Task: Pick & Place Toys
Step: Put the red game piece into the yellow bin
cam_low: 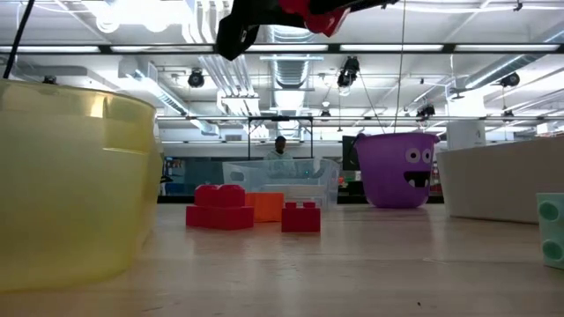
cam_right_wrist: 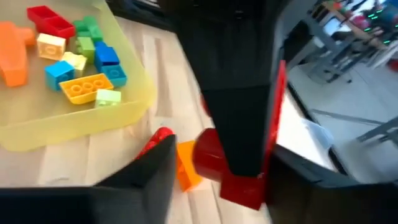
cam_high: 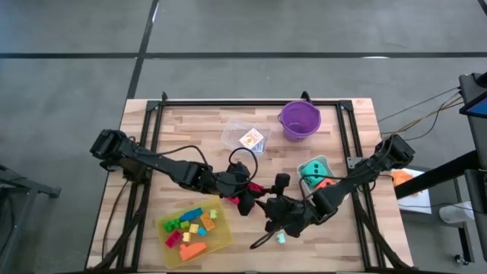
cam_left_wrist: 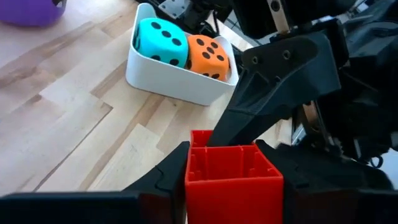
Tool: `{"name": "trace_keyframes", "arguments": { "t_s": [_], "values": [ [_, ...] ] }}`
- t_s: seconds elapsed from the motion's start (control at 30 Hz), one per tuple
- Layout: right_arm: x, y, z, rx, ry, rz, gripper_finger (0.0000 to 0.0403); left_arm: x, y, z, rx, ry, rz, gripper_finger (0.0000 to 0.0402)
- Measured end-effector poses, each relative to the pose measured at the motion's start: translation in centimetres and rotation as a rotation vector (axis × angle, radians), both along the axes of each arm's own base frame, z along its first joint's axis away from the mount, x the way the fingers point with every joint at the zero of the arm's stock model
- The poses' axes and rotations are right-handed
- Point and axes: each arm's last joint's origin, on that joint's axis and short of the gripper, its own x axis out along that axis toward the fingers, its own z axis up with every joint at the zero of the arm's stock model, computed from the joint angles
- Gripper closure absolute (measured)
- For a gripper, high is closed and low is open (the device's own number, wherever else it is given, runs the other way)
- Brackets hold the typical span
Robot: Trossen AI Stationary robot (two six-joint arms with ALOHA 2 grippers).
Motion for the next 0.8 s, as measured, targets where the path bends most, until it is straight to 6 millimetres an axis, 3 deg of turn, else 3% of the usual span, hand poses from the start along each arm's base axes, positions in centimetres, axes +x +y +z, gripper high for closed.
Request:
{"name": "trace_keyframes", "arguments": {
  "t_s": [0.17, 0.33, 0.5, 0.8],
  "values": [
    [0.1, 0.0, -0.1, 0.023, 0.011, 0.021, 0.0127, 0.0, 0.1, 0.0, 0.003, -0.002, 0.009, 0.0274],
    [0.1, -0.1, 0.0, 0.019, 0.003, 0.006, 0.0073, -0.1, 0.2, 0.0, 0.008, 0.004, 0.016, 0.0274],
    [0.1, -0.2, 0.0, 0.007, -0.006, -0.009, 0.0045, -0.2, 0.2, -0.1, 0.013, 0.029, 0.007, 0.0274],
    [0.0, -0.3, 0.1, -0.024, -0.024, -0.055, 0.004, -1.1, -0.3, 0.0, -0.014, 0.116, -0.11, 0.0274]
  ]
}}
